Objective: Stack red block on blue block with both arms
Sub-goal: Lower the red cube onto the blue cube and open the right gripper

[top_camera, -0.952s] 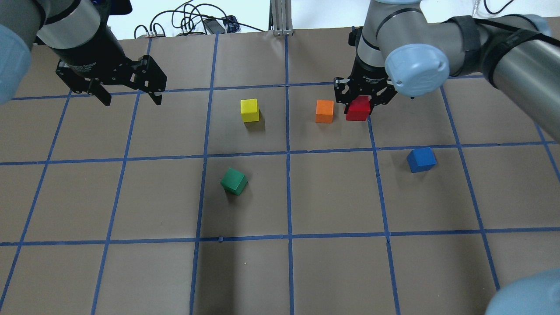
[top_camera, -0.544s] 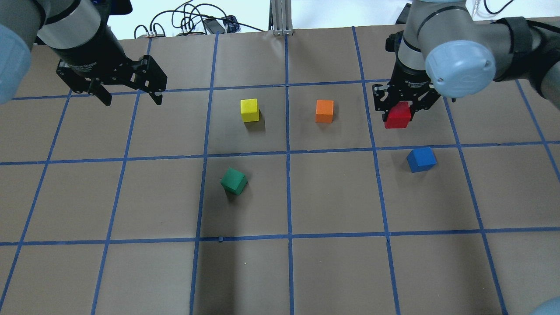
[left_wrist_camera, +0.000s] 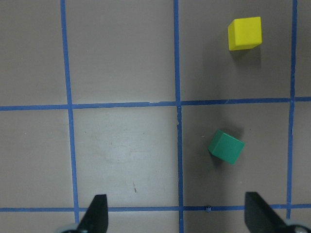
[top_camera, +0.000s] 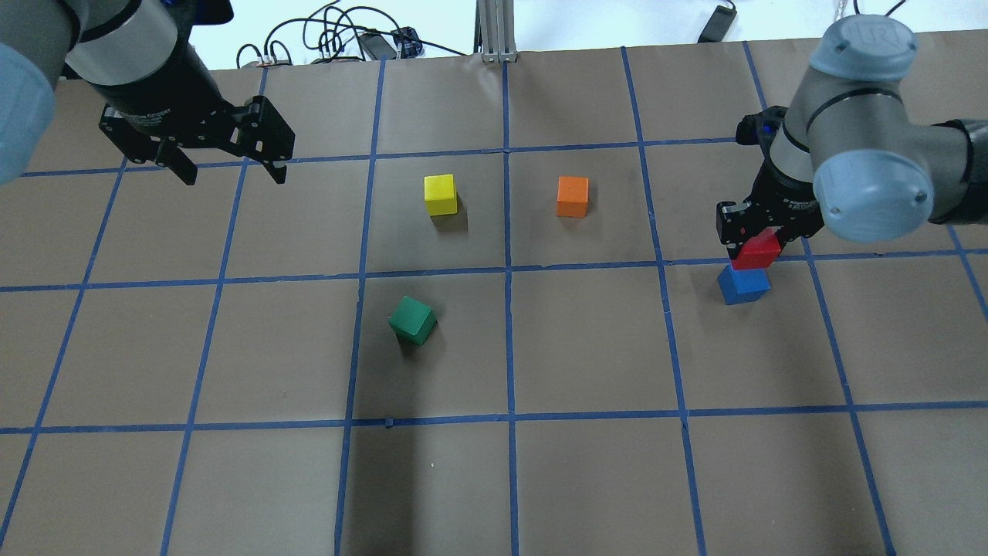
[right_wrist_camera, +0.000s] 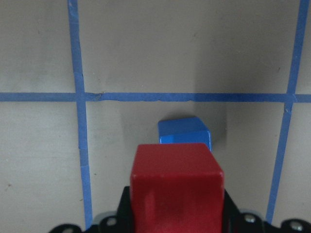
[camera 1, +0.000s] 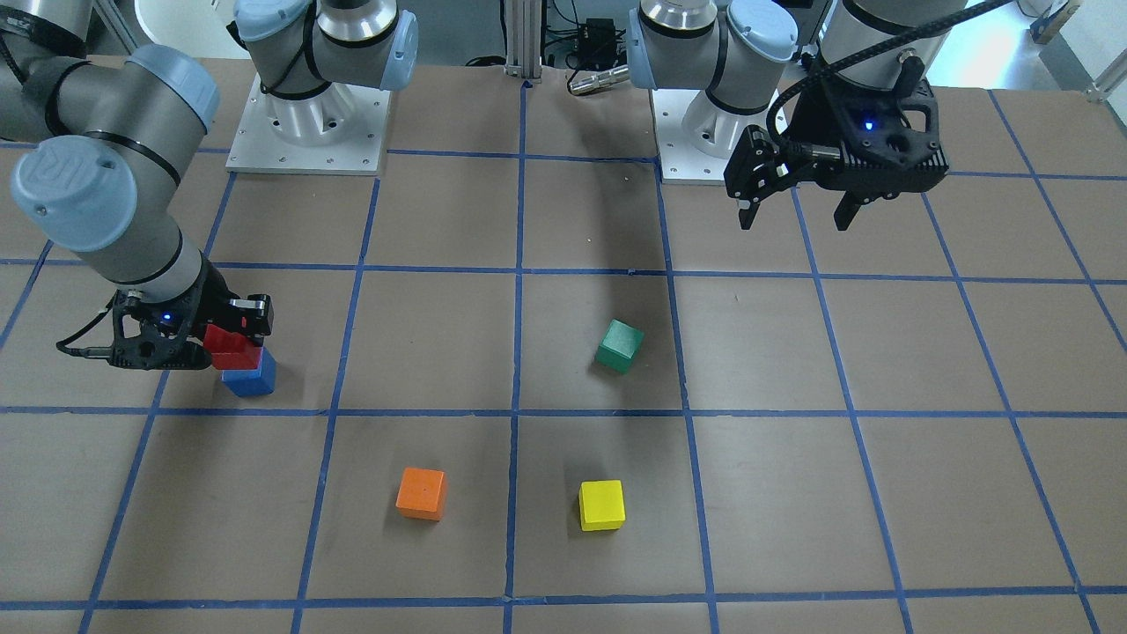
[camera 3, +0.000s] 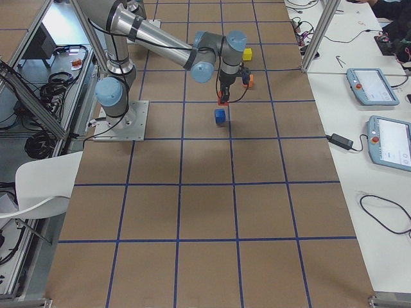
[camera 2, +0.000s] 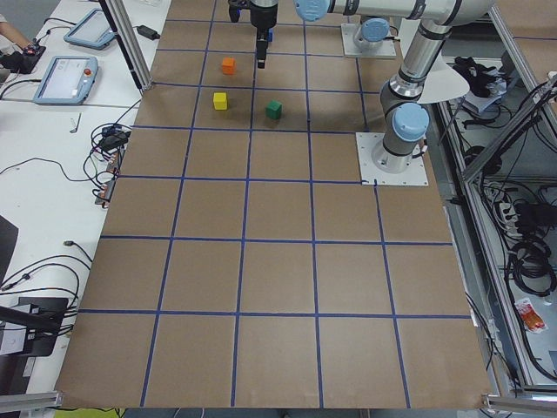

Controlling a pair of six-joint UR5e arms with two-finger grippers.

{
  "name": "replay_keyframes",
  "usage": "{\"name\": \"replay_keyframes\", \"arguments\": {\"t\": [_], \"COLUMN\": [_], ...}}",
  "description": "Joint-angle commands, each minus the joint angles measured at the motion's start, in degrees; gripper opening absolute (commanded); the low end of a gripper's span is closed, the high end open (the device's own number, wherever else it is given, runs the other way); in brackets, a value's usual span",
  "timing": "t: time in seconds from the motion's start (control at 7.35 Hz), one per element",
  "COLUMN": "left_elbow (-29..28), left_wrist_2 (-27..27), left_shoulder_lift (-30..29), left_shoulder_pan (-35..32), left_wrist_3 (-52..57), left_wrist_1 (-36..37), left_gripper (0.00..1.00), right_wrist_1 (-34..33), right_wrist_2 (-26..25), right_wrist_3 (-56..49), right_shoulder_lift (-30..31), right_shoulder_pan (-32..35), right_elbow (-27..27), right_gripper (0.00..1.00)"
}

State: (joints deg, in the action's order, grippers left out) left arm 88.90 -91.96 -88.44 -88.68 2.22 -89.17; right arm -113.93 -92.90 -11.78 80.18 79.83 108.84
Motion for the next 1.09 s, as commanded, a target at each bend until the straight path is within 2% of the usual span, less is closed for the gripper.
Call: {"name": "replay_keyframes", "arguments": {"t": [0.0, 0.27, 0.95], "left_elbow": [0.13, 0.13, 0.13], "left_wrist_2": [-0.06, -0.15, -0.33], "left_shoulder_lift": [0.02, 0.02, 0.02], "left_shoulder_pan": [0.0, 0.0, 0.0], "left_wrist_3": [-0.02, -0.02, 0.07], "left_wrist_1": [0.05, 0.05, 0.05], "left_gripper": [1.0, 1.0, 1.0], "right_wrist_1": [-5.67, -6.03, -6.65], "right_wrist_2": [0.0, 0.61, 0.79], "right_wrist_3": [-4.46, -8.85, -9.31], "right_shoulder_lift": [0.15, -0.02, -0.46], "right_shoulder_pan": [-0.81, -2.83, -3.01], "right_elbow": [3.91, 4.88, 6.29], "right_gripper": [0.0, 0.0, 0.0]}}
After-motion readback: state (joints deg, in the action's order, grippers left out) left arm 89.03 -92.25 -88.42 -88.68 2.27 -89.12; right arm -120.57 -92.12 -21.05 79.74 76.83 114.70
